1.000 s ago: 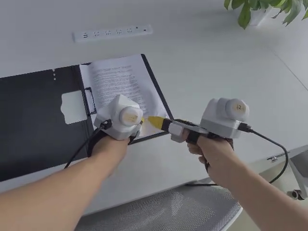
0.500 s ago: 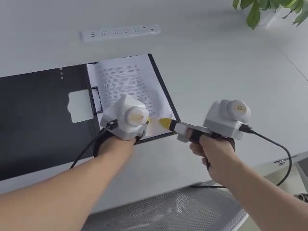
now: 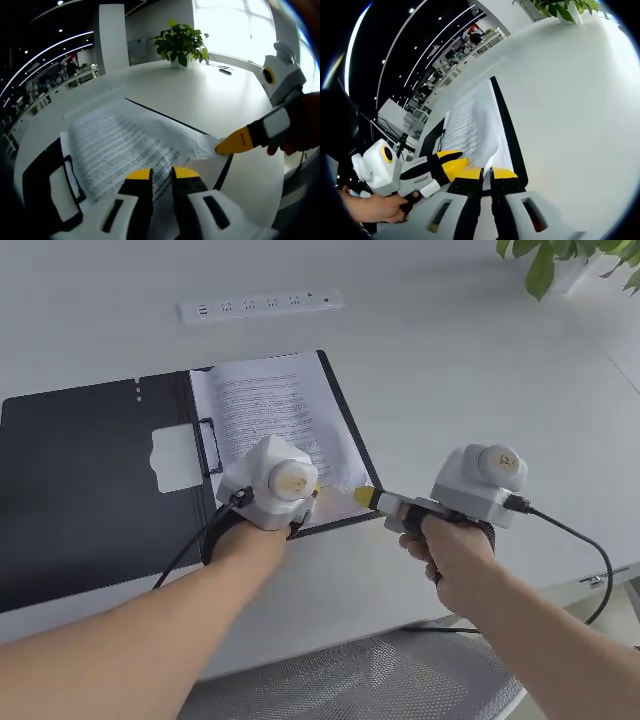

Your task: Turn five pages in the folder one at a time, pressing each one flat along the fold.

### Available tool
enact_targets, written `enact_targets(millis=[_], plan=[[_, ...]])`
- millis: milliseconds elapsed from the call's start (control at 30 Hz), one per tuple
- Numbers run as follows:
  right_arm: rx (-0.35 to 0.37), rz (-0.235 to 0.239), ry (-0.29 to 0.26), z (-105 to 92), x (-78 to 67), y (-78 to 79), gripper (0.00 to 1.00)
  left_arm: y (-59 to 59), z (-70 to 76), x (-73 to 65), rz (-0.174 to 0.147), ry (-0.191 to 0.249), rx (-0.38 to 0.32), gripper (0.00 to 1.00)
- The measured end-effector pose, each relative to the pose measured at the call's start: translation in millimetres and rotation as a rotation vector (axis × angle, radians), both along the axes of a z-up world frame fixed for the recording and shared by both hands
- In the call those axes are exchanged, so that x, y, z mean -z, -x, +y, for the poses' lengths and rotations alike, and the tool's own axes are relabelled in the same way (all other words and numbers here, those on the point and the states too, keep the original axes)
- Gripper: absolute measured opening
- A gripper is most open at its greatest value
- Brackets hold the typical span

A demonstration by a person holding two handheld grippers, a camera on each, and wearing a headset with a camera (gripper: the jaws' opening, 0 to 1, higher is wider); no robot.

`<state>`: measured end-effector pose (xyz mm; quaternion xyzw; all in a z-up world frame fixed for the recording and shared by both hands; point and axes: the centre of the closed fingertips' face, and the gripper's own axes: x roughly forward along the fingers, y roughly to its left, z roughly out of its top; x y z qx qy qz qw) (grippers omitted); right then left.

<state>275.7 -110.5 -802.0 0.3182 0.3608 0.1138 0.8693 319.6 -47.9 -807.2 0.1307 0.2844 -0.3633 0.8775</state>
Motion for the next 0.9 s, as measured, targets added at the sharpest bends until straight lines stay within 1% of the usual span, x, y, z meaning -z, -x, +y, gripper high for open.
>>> enact_targets(millis=[167,500,633,700,800,867,900], plan=[[0.003,-0.003,-0.004,0.2,-1.6,0.2,0.00,-0.1,-0.2,-0.2,0.002,0.003,-0.003,0.13],[0.002,-0.055,-0.016,3.2,-14.0,-0.9,0.00,0.2,1.3,-0.4,0.010,0.012,-0.014,0.13],[-0.003,-0.075,-0.023,6.0,-20.3,-1.7,0.00,-0.5,7.7,-2.0,0.027,0.023,-0.036,0.15],[-0.008,-0.088,-0.023,8.6,-24.5,-2.4,0.00,-1.1,11.7,-3.4,0.036,0.028,-0.050,0.19],[-0.019,-0.113,-0.023,12.8,-32.6,-3.3,0.00,-0.2,18.6,-6.6,0.046,0.030,-0.064,0.18],[-0.028,-0.134,-0.032,17.2,-40.2,-3.8,0.00,-0.7,24.3,-11.1,0.036,0.035,-0.069,0.19],[-0.035,-0.143,-0.029,19.0,-43.0,-4.0,0.00,-0.8,27.2,-12.7,0.037,0.032,-0.070,0.17]])
